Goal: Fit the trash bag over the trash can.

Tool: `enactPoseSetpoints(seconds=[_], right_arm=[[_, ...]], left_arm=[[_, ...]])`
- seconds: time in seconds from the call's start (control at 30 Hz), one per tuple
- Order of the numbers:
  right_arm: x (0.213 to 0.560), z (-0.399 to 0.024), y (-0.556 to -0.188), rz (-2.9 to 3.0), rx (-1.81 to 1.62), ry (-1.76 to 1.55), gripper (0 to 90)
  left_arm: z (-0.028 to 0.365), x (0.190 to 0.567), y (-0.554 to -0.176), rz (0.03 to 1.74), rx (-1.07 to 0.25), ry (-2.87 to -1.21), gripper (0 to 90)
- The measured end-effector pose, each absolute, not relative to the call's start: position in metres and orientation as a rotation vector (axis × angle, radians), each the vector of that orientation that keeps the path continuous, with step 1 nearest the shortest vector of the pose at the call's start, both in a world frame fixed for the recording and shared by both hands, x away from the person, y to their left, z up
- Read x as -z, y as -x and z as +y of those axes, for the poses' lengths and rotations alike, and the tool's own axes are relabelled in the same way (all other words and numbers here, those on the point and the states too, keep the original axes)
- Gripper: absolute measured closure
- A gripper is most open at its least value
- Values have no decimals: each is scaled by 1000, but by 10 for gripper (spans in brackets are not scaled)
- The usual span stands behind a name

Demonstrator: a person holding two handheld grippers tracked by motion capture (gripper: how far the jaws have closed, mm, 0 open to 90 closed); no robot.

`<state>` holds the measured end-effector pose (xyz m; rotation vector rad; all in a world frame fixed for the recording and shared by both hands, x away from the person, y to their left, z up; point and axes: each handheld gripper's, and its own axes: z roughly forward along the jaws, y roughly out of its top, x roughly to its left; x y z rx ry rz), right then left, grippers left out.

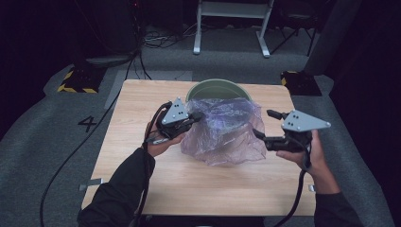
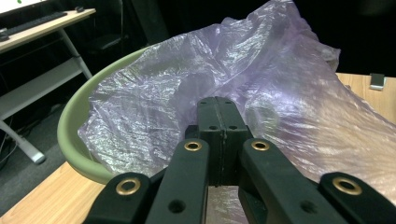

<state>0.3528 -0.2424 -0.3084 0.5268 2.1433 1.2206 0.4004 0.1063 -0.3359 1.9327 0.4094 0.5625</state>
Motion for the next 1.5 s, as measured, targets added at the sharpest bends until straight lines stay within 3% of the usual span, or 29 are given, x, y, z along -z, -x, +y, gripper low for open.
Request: enactPoseSetpoints(seconds=[0.17, 0.3, 0.47, 0.6, 0.63, 0.87, 1.1, 1.17, 1.27, 1.4, 1.43, 1.5], right_arm=[[332, -234, -329, 2117, -1144, -469, 230], [349, -223, -330, 2050, -1014, -478, 224], [355, -224, -344, 1966, -974, -480, 687], [349, -226, -346, 1923, -1007, -461, 888], [348, -226, -347, 1914, -1011, -453, 900], [337, -214, -359, 1945, -1056, -456, 891], [341, -224, -336, 1995, -1205, -517, 417], [346, -225, -326, 1986, -1244, -511, 313], [355, -221, -318, 1998, -1220, -484, 252], [371, -211, -322, 2015, -1121, -494, 266], [377, -208, -326, 1992, -1053, -503, 311], [385, -204, -333, 1965, -969, -494, 520]], left_arm=[[105, 334, -402, 414, -561, -1934, 900], [105, 332, -404, 418, -553, -1926, 900], [106, 331, -404, 417, -550, -1917, 900], [110, 330, -405, 424, -559, -1916, 900], [112, 329, -406, 428, -560, -1912, 900], [121, 329, -409, 453, -565, -1886, 900], [127, 330, -408, 459, -568, -1893, 900], [128, 331, -407, 465, -569, -1894, 900], [127, 330, -407, 466, -575, -1897, 900], [126, 329, -408, 464, -584, -1906, 900], [126, 328, -408, 463, -588, -1907, 900], [125, 328, -408, 460, -586, -1908, 900]])
